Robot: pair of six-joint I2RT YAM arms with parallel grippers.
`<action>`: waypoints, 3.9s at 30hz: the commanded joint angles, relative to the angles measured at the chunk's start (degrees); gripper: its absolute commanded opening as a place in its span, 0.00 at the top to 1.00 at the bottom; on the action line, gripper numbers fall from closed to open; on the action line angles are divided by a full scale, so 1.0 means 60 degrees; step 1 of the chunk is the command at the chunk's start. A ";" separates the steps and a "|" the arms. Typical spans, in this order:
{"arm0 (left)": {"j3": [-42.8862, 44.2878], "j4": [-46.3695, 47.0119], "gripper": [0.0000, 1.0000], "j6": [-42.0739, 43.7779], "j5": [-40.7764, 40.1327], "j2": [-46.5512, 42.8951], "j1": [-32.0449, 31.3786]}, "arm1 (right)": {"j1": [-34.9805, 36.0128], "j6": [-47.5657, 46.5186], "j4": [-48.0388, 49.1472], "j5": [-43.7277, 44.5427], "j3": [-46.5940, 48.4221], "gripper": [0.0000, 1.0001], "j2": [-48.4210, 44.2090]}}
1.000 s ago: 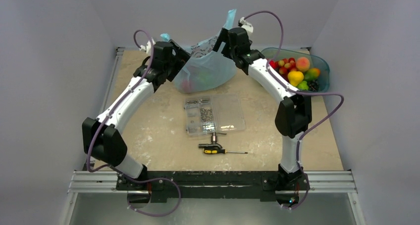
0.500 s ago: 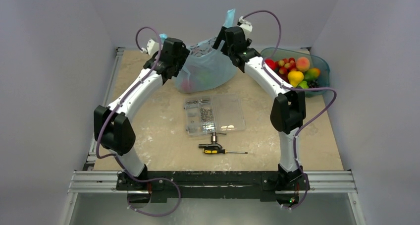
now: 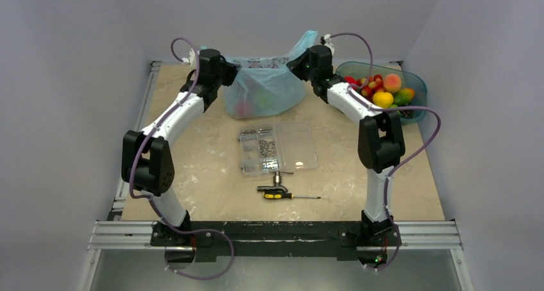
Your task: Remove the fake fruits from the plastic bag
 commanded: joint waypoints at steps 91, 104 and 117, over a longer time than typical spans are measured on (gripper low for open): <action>-0.4048 -0.0644 0.00 0.6795 0.5249 -0.4636 0.0067 | 0.1061 -0.4318 0.3369 -0.0828 -0.4062 0.57 -0.1368; -0.1315 -0.2109 0.27 0.7831 0.4396 -0.2565 0.0218 | 0.1054 -0.4008 0.3092 -0.1050 -0.3020 0.45 -0.0638; -0.1471 -0.3136 1.00 0.9404 0.5386 -0.2677 0.0085 | 0.1053 -0.3816 0.2711 -0.0874 -0.2545 0.42 0.0051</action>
